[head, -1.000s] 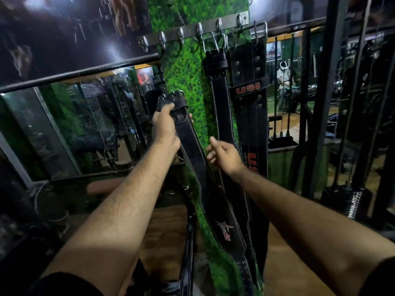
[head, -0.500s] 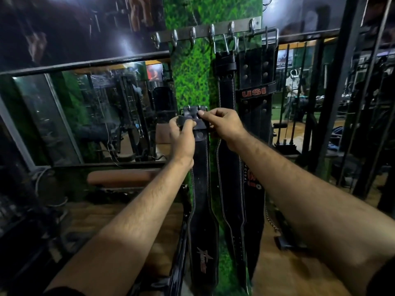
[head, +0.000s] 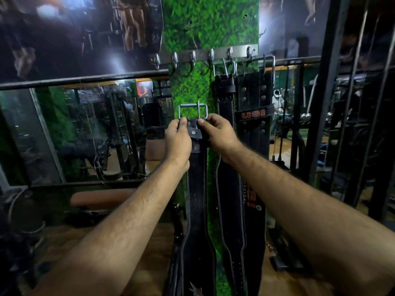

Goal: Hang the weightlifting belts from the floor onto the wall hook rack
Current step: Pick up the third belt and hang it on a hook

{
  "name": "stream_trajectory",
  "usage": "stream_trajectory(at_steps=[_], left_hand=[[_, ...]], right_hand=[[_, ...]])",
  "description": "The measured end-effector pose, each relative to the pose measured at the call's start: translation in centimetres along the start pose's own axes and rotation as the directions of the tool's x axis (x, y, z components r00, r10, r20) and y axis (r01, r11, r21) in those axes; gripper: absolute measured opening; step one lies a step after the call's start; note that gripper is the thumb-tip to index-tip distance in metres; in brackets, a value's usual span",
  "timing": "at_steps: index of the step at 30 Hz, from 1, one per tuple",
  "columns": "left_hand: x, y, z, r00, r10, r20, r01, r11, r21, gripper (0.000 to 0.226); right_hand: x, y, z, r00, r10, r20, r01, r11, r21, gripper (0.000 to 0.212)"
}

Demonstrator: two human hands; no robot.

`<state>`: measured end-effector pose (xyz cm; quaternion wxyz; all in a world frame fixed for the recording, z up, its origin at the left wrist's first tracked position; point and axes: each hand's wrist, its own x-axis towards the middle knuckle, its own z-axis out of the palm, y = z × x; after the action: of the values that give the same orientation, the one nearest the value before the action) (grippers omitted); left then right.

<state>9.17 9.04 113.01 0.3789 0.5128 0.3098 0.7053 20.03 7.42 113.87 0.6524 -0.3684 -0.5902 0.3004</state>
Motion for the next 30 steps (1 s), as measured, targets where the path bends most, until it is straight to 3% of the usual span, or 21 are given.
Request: stream_trajectory(at_steps=[7, 11, 19, 26, 30], left_hand=[[5.2, 2.9, 1.7, 0.993, -0.001, 0.114, -0.031, 0.961, 0.275, 0.038], [8.3, 4.6, 3.7, 0.991, 0.029, 0.132, -0.064, 0.96, 0.272, 0.032], [14.2, 5.7, 6.9, 0.985, 0.139, 0.1, -0.161, 0.948, 0.275, 0.042], [17.8, 5.8, 9.2, 0.996, 0.069, 0.057, -0.081, 0.965, 0.25, 0.05], [18.1, 5.1, 9.3, 0.994, -0.02, 0.104, -0.003, 0.977, 0.213, 0.032]], right_hand=[[3.8, -2.3, -0.6, 0.97, -0.129, -0.207, 0.103, 0.986, -0.131, 0.023], [7.2, -3.1, -0.5, 0.94, -0.138, -0.313, 0.084, 0.98, -0.178, 0.027], [13.1, -6.1, -0.3, 0.875, -0.12, -0.469, -0.042, 0.946, -0.32, 0.035], [16.1, -7.1, -0.5, 0.856, -0.045, -0.516, -0.178, 0.91, -0.375, 0.039], [16.7, -7.2, -0.8, 0.851, 0.004, -0.526, -0.26, 0.872, -0.414, 0.04]])
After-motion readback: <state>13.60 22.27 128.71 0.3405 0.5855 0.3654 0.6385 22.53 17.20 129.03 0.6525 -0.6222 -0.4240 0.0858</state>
